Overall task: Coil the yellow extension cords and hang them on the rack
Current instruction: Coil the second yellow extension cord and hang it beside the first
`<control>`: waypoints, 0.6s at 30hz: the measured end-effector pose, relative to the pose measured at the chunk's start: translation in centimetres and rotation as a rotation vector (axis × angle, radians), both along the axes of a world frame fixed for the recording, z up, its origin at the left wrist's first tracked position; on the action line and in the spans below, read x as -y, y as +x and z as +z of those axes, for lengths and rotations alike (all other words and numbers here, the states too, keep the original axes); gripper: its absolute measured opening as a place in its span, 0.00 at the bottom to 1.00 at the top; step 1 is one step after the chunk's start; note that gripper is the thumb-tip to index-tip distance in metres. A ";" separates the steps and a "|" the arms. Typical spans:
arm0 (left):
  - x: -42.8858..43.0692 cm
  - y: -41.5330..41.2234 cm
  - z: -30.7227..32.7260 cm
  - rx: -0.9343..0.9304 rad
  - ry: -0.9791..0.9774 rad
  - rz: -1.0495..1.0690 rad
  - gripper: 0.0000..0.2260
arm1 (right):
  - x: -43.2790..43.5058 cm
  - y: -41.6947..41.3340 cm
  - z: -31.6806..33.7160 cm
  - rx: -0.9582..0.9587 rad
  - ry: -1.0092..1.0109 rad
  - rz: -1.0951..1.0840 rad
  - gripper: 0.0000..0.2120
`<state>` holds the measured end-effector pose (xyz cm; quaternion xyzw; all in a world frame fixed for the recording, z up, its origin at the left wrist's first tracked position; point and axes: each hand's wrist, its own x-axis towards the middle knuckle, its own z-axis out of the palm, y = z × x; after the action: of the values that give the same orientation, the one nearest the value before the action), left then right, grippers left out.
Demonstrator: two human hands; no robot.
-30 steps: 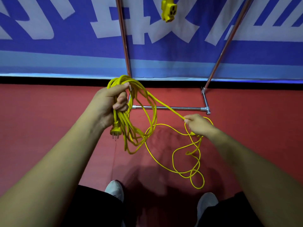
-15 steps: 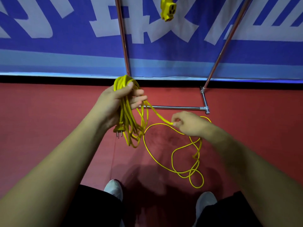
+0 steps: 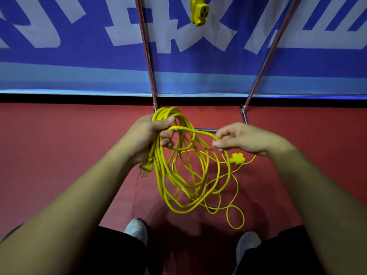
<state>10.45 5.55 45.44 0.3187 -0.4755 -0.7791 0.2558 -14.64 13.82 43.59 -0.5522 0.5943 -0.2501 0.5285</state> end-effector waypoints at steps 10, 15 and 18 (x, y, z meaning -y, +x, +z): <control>0.6 1.6 0.3 0.247 -0.079 -0.143 0.09 | 0.7 -0.5 0.8 -0.034 -0.272 -0.281 0.06; 0.1 1.4 -0.1 0.233 -0.033 -0.141 0.15 | 0.1 4.2 3.6 -0.237 -0.299 0.122 0.03; -1.0 0.7 0.0 0.156 0.001 -0.188 0.17 | 0.5 7.0 3.5 -0.117 -0.334 0.060 0.02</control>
<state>11.19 6.52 45.40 0.3324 -0.5215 -0.7726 0.1435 -7.65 13.27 47.05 -0.6635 0.5575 -0.2969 0.4010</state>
